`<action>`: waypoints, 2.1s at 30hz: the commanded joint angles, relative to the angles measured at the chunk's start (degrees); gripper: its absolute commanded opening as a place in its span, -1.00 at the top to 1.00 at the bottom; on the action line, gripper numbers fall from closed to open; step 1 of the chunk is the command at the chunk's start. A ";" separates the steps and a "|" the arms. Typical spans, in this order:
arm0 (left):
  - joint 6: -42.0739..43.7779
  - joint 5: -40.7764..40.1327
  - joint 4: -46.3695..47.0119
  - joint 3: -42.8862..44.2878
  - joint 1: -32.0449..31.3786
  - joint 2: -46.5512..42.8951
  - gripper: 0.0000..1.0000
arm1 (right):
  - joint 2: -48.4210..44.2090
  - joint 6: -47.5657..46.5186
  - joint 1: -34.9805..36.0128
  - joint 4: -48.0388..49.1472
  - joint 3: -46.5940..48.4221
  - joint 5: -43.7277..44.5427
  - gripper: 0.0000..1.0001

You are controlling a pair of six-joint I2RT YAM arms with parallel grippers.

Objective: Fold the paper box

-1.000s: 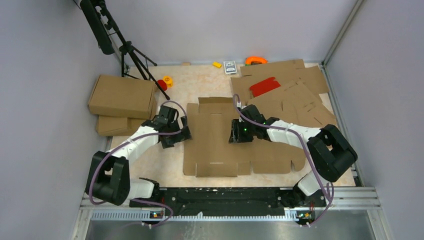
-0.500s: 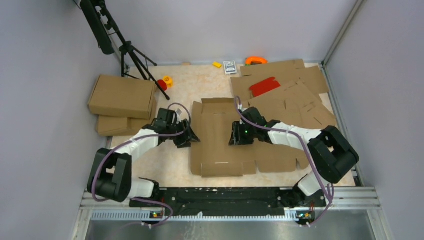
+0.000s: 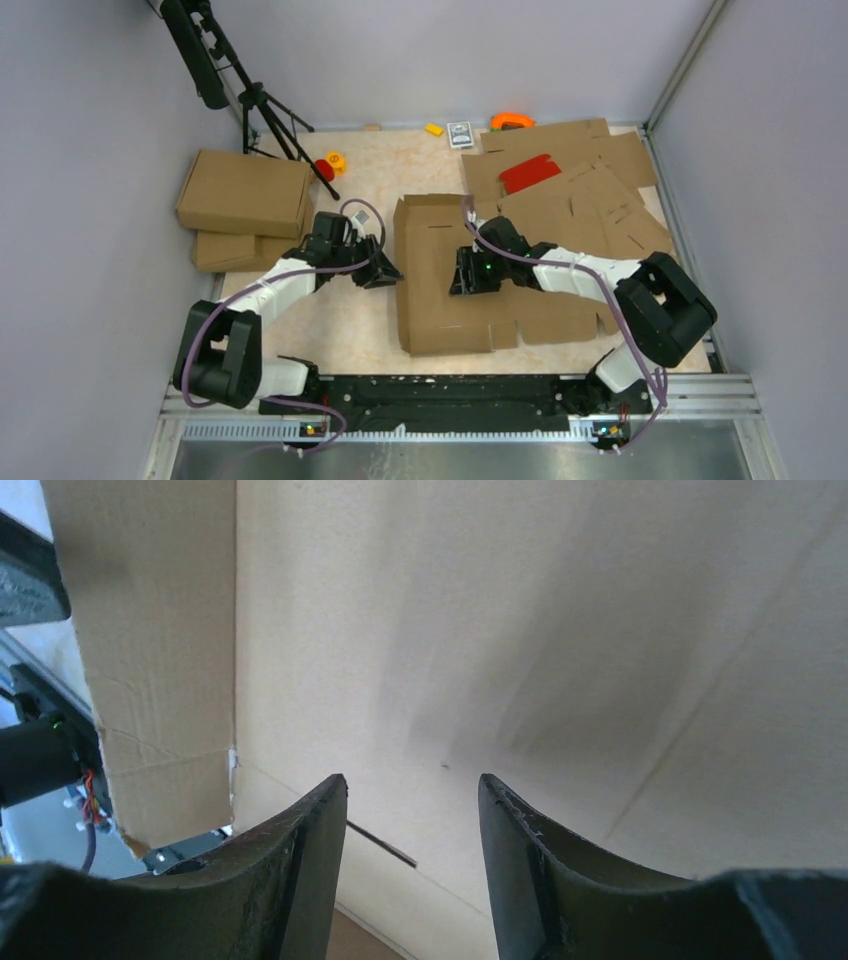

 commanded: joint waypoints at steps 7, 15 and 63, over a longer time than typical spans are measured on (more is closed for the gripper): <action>1.41 -1.20 1.73 1.44 0.13 1.91 0.71 | -2.18 -6.03 8.95 3.57 2.49 -6.68 -0.33; 0.94 -1.45 2.07 1.70 0.14 3.39 0.94 | -5.61 -8.07 18.67 -0.02 2.42 1.67 -0.36; 4.10 -2.79 -2.70 5.98 -0.93 7.39 0.92 | 5.17 -12.88 31.69 -7.45 13.74 29.12 0.43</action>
